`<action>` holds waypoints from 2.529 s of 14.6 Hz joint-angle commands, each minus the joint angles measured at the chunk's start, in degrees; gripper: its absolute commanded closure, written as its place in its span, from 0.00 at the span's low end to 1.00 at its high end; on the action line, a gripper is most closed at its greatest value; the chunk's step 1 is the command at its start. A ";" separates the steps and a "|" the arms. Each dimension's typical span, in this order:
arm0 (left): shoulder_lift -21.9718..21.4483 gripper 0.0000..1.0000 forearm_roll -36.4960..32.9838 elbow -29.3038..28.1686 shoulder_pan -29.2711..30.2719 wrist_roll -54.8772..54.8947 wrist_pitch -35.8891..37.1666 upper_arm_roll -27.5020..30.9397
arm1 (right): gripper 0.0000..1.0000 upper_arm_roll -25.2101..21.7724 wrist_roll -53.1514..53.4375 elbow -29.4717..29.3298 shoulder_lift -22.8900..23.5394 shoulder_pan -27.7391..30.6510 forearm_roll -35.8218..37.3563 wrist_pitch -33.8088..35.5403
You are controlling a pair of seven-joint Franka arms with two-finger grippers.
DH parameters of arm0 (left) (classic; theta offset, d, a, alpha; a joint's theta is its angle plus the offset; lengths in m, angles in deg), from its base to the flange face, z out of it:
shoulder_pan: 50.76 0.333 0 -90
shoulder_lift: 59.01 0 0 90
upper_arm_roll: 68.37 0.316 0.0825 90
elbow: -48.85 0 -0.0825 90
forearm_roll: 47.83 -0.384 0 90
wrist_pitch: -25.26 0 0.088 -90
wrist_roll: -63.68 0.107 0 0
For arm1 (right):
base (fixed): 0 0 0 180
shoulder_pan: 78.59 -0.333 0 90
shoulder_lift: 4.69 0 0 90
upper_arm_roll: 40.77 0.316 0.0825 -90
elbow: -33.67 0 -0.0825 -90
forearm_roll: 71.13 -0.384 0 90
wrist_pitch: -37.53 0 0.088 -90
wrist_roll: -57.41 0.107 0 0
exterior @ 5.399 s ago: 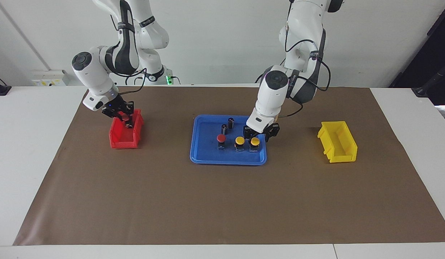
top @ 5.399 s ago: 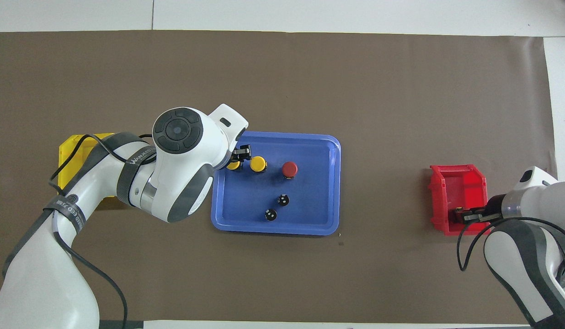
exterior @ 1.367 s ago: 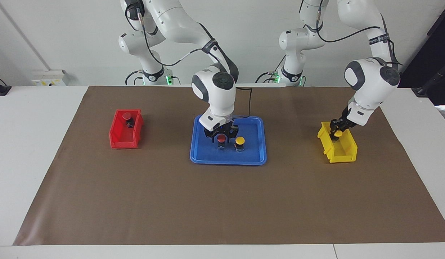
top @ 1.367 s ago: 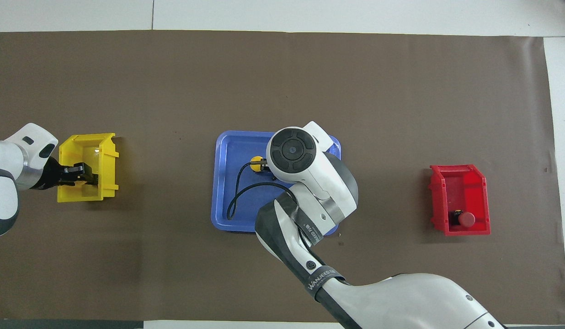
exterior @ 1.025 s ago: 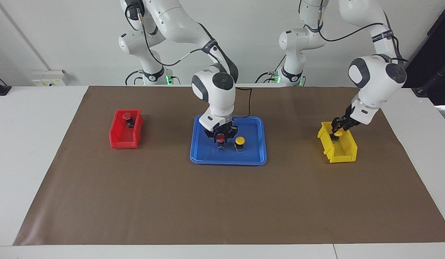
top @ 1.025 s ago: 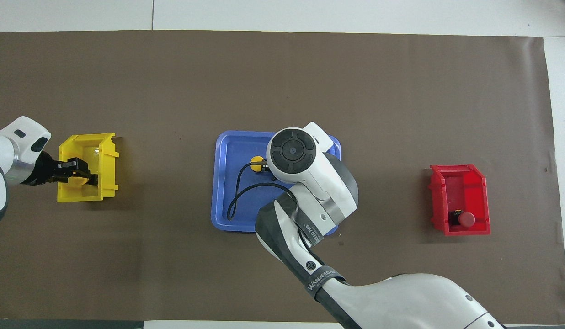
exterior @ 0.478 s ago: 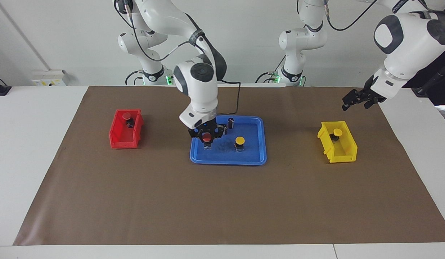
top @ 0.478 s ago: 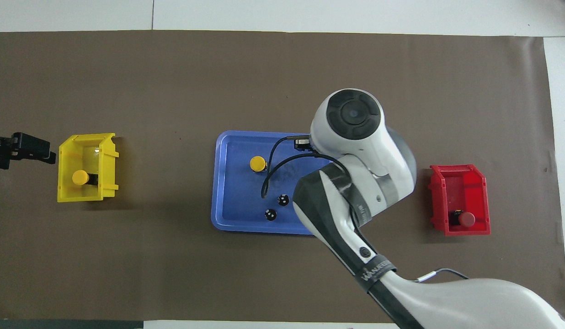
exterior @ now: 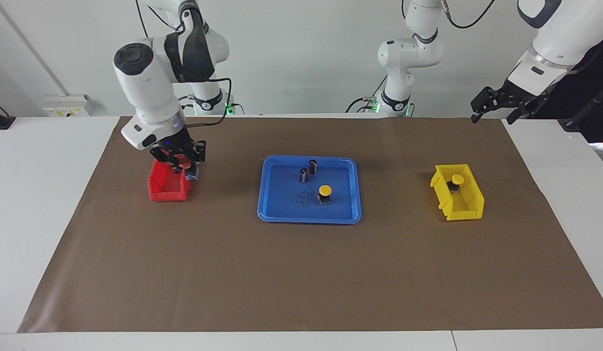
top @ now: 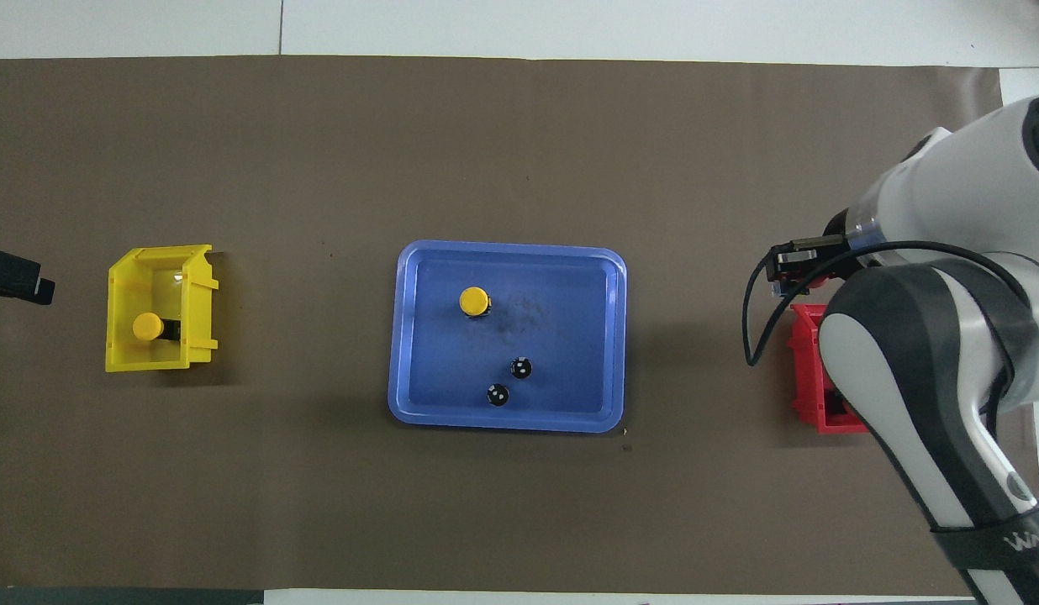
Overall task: Sort red and yellow buttons by color
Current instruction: 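Carry the red button into the red bin and open the right gripper, then grasp the second yellow button with the left gripper while the right gripper withdraws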
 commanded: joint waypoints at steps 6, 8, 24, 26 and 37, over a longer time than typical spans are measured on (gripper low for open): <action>0.42 0.00 -1.25 0.66 -0.26 1.01 -0.15 0.21 | 0.78 0.86 -12.22 17.22 -6.19 9.16 -1.15 -13.37; 0.33 0.00 -1.25 0.04 -0.26 0.84 -0.42 0.21 | 0.78 0.86 -12.83 20.20 -6.37 9.95 -1.32 -16.69; -2.39 0.00 -1.17 -7.67 -4.62 -5.80 -7.69 -0.23 | 0.77 0.77 -16.79 29.00 -4.00 12.42 -1.68 -27.08; -3.10 0.00 -1.17 -14.52 -12.53 -17.49 -15.68 -0.32 | 0.76 0.77 -16.53 29.27 -4.00 12.07 -1.76 -27.88; 14.91 0.03 -0.37 -20.00 -35.15 -50.14 -45.68 -0.40 | 0.35 0.86 -15.83 27.70 -3.82 11.63 -1.68 -25.78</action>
